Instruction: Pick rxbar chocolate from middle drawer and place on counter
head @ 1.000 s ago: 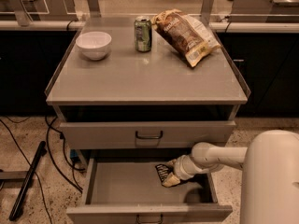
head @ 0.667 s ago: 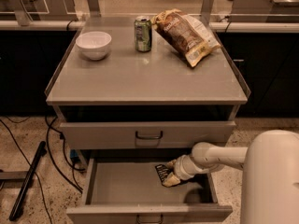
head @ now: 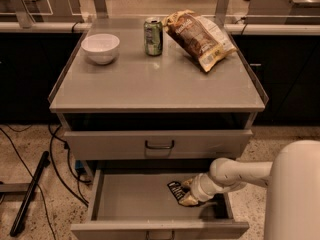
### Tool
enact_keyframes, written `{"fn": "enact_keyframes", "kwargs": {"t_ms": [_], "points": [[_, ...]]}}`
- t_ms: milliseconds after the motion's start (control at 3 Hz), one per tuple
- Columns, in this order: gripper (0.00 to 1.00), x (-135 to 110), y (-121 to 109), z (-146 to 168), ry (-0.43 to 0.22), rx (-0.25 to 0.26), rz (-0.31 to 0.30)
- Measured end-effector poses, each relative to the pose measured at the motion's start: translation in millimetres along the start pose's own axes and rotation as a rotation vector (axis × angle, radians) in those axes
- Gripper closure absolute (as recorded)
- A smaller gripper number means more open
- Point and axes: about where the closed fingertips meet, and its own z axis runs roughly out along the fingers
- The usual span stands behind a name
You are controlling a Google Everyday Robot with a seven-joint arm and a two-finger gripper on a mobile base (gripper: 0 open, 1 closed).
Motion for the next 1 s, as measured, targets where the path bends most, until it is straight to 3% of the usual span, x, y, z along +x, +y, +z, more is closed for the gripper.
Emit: {"fn": "enact_keyframes", "kwargs": {"t_ms": [333, 1000], "points": [[1.0, -2.7, 32.3, -13.7, 0.018, -0.039, -0.035], [1.0, -2.3, 27.1, -28.8, 0.02, -0.01, -0.02]]}}
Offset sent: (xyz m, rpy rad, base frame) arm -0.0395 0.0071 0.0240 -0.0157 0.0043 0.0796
